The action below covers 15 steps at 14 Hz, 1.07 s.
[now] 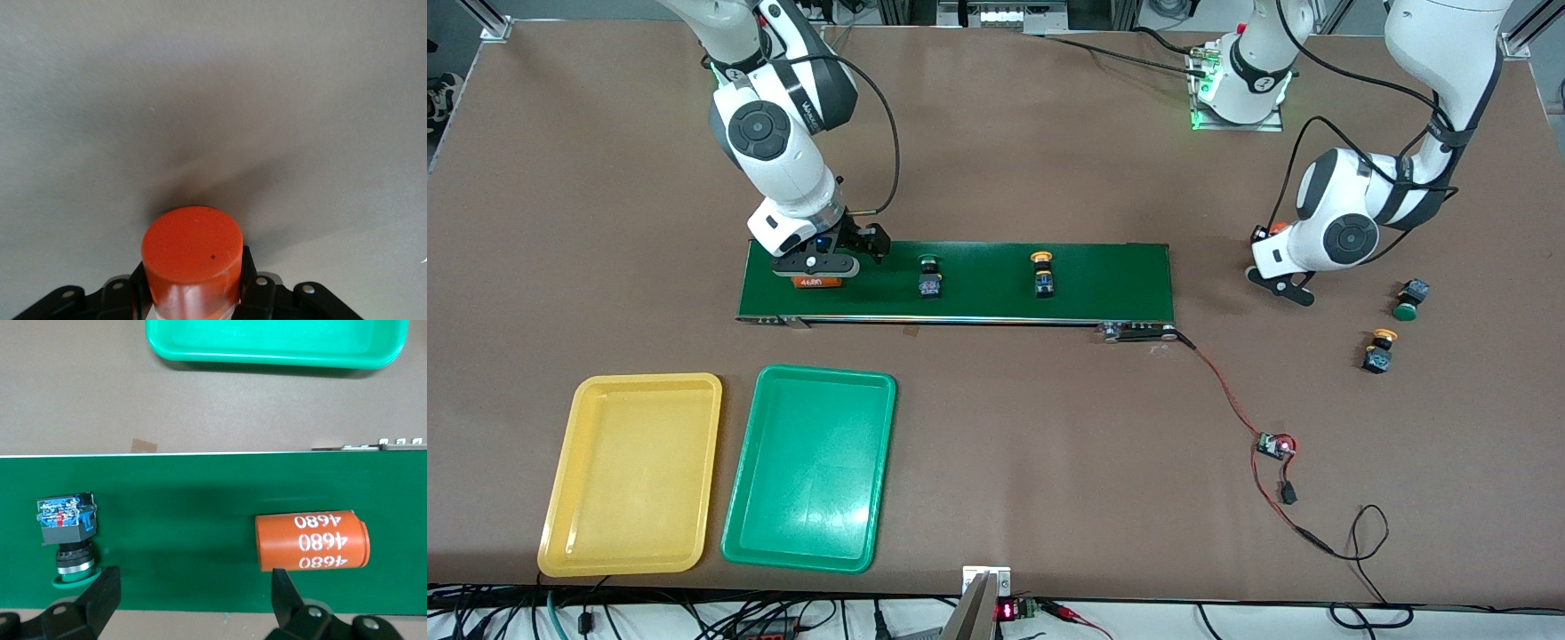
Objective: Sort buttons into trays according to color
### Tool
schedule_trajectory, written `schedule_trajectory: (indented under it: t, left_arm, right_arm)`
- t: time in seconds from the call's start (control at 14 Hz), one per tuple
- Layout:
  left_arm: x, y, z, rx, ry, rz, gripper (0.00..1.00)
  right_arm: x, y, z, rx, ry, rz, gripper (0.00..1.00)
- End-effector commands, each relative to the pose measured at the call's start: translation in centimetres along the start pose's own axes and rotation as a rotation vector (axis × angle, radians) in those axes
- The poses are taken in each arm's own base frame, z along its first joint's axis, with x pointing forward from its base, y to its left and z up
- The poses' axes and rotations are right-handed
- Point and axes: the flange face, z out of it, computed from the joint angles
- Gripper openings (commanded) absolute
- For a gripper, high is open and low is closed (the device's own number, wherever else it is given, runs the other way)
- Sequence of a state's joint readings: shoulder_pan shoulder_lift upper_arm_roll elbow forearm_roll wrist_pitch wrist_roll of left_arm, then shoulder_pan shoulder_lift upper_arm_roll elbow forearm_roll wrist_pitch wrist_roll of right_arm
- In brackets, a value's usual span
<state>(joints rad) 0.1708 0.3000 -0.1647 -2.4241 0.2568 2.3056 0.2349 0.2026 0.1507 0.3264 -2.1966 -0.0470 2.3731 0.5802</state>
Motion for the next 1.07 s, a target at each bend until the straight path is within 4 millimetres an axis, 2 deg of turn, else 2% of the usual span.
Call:
schedule_trajectory:
  t: [0.0, 0.21, 0.28, 0.36, 0.43, 0.57, 0.64, 0.71, 0.78, 0.93, 1.0]
  left_arm:
    - [0.7, -0.5, -4.4, 0.014, -0.017, 0.007, 0.17]
    - [4.4, 1.1, -12.0, 0.06, 0.007, 0.045, 0.18]
    - [5.6, 2.2, -14.3, 0.039, 0.04, 0.049, 0.18]
    - [6.7, 2.7, -15.9, -0.014, 0.081, 0.023, 0.18]
    - [7.9, 3.9, -16.9, -0.093, 0.118, -0.028, 0.18]
    - [9.4, 6.7, -18.4, -0.198, 0.15, -0.145, 0.18]
    - [9.9, 8.8, -18.5, -0.217, 0.14, -0.224, 0.18]
    - [10.5, 9.8, -18.4, -0.217, 0.129, -0.285, 0.18]
    - [11.4, 10.6, -18.7, -0.216, 0.136, -0.284, 0.18]
    - [13.0, 14.7, -20.9, -0.231, 0.163, -0.265, 0.18]
    - [13.0, 14.9, -21.0, -0.235, 0.159, -0.325, 0.18]
  right_arm:
    - [0.4, -0.4, -0.1, -0.016, 0.005, 0.003, 1.0]
    - [0.5, -0.4, 0.3, -0.014, 0.003, 0.009, 1.0]
    - [0.6, -0.6, 0.4, -0.014, 0.004, 0.004, 1.0]
    - [0.6, -1.2, 0.7, -0.016, 0.002, -0.011, 1.0]
    - [0.1, -2.0, 1.0, -0.018, -0.002, -0.027, 1.0]
    - [-0.1, -2.2, 1.5, -0.021, -0.011, -0.035, 1.0]
    - [-0.1, -2.3, 1.5, -0.021, -0.012, -0.038, 1.0]
    - [-0.2, -2.3, 1.7, -0.023, -0.015, -0.036, 1.0]
    - [-0.2, -2.2, 1.9, -0.024, -0.019, -0.035, 1.0]
    - [-0.4, -2.5, 2.2, -0.026, -0.023, -0.041, 1.0]
    - [-0.3, -2.5, 2.3, -0.03, -0.02, -0.047, 1.0]
